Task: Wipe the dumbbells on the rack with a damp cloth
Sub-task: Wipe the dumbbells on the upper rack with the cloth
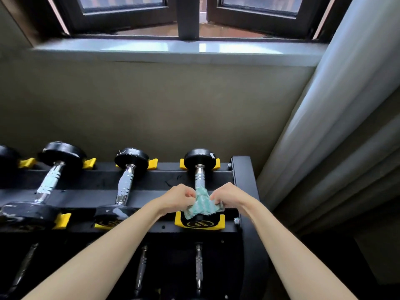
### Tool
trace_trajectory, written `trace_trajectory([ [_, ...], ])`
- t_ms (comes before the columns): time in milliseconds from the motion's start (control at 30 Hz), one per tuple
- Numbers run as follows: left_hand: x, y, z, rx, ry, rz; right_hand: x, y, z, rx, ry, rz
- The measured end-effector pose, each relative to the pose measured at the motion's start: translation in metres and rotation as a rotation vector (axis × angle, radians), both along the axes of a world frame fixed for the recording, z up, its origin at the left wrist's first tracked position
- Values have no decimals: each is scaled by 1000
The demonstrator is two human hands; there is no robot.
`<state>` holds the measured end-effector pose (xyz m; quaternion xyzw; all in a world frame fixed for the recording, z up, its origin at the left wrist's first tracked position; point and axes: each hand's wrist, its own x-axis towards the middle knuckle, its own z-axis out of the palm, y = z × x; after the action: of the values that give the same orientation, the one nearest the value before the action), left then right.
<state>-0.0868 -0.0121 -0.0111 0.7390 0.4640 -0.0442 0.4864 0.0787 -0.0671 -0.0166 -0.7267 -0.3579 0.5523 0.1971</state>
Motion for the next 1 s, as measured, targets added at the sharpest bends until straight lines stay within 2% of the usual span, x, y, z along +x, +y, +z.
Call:
trace_trajectory([
  [100,-1,-3,5,86,11,-78,5,-3,10,17,11,50],
  [200,5,2,16,177,18,-109,15,-11,21,4,190,-31],
  [300,26,18,33,232,-47,-69,28,-14,20,62,254,-329],
  [400,60,43,53,373,-158,-7,39,-6,9,224,297,-695],
  [533,111,76,64,498,-259,6,44,18,5,473,313,-944],
  [633,139,98,53,507,-269,40,45,41,-2,515,299,-1092],
  [800,155,135,17,581,-90,-86,44,70,-36,434,86,-999],
  [900,148,147,6,563,-7,-90,35,81,-49,307,126,-863],
  [1000,130,156,3,506,113,-176,19,90,-58,271,133,-759],
])
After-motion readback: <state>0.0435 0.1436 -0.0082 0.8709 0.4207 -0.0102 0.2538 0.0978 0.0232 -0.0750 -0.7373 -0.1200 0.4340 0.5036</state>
